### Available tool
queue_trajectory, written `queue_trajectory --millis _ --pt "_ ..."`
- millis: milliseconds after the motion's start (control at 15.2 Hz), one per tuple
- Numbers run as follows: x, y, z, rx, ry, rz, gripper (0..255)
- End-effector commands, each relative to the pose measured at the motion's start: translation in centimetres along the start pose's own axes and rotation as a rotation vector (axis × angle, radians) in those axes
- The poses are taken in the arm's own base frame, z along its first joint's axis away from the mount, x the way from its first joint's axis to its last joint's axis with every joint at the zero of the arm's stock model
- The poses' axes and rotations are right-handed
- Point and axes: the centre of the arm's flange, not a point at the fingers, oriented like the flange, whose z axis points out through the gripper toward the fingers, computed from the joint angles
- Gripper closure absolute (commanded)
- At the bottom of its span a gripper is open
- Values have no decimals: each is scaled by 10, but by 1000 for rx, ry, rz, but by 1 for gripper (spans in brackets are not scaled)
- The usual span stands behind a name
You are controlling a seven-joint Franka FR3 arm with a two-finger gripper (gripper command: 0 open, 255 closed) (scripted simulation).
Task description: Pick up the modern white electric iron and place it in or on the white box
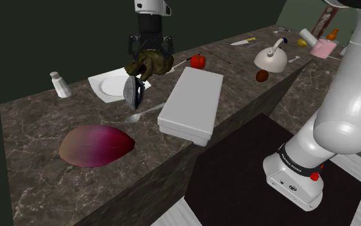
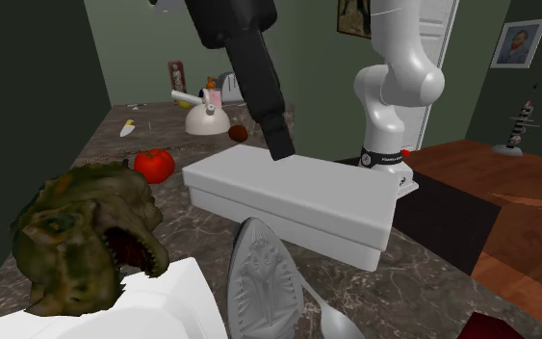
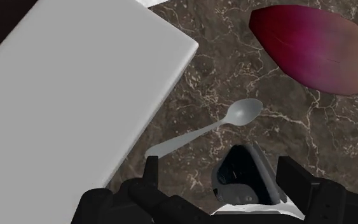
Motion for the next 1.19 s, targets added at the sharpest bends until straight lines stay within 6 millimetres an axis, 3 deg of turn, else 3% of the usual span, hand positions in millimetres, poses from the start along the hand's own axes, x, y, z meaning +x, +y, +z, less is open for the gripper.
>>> queue_trajectory --millis 0,264,726,1122 --pt "15 -21 2 18 -19 23 0" --pt "44 -58 7 51 -54 62 0" --pt "43 -60 44 51 -54 62 0" --pt "42 -60 47 51 -54 62 0"
